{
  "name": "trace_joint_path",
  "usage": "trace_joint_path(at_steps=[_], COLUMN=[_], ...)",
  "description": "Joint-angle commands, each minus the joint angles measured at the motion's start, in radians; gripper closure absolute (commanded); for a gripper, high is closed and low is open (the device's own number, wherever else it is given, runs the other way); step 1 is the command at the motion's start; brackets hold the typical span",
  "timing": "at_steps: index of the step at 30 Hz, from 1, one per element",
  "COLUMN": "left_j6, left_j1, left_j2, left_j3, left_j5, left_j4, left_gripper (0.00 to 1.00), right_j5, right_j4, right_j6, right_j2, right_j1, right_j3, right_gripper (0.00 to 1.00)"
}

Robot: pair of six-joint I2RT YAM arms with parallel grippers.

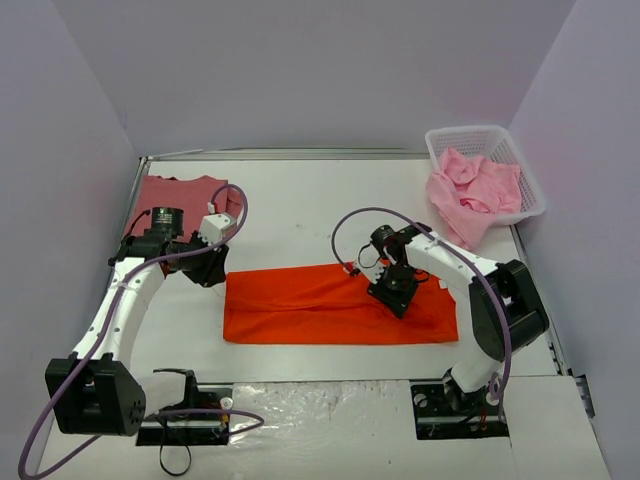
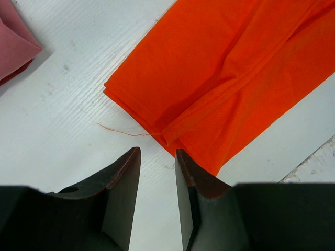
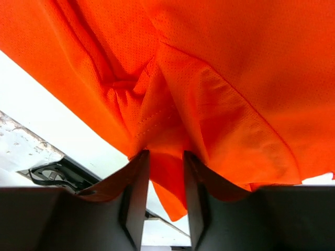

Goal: Fold and stack the t-shirts
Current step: Fold the other side of the tshirt into a rectangle

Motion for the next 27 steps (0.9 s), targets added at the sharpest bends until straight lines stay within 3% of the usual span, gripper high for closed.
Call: trace_joint_path(at_steps=[1,6,13,18,27], left_j6=[0.008,0.007,0.011,0.013,0.014], left_j1=[0.004,0.005,0.005,0.005,0.008], left_j2=[-0.032,-0.034,-0.035,-0.035,-0.038], left_j3=[0.006,0.006,0.004,0.004,0.004], left_j5=[0.008,0.007,0.007,0.005,0.007], left_j4=[0.007,0.005,0.005,0.004,0.002], left_gripper=[0.68,0.68,0.68,0.68,0.68], right_j5=[0.034,0.039,0.075,0.114,0.158], right_j4=[-0.03,-0.028,-0.007,0.021,0.071], right_j6=[0.018,0.033,0.053,0.062,0.076], right_j2=[-0.014,-0.028,-0.002,0.001,0.056], right_j1=[0.018,0.043,0.066,0.073,0.073], right_j3=[-0.001,0.014,0.005,0.003,0.017], right_gripper=[0.7,0.61,0.57,0.45,0.43])
